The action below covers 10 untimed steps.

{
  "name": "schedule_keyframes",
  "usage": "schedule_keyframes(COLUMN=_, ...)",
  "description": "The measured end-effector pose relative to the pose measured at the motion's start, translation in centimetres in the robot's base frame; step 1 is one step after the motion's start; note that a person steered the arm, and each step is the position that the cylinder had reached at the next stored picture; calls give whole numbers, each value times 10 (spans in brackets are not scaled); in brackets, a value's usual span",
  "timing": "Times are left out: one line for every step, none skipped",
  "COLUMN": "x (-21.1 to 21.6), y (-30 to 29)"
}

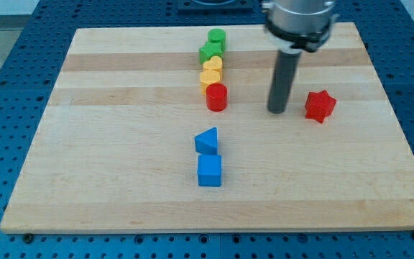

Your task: Push the red circle slightly to right

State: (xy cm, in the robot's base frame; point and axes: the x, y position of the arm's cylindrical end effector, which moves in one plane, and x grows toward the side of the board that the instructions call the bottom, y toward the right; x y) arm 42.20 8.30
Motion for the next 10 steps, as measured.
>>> schedule_keyframes(x=5, y=-46)
schedule_keyframes(x=7, y=-86)
schedule_keyframes(x=15, y=-111)
schedule_keyframes(x=19, y=-120)
schedule_keyframes(x=-4, y=-122)
schedule_keyframes(x=-22, y=-122)
schedule_keyframes(x=-23, y=-122)
schedule_keyframes(x=-23, y=-97)
schedule_keyframes(x=-23, y=-56)
schedule_keyframes(x=-23, y=-29)
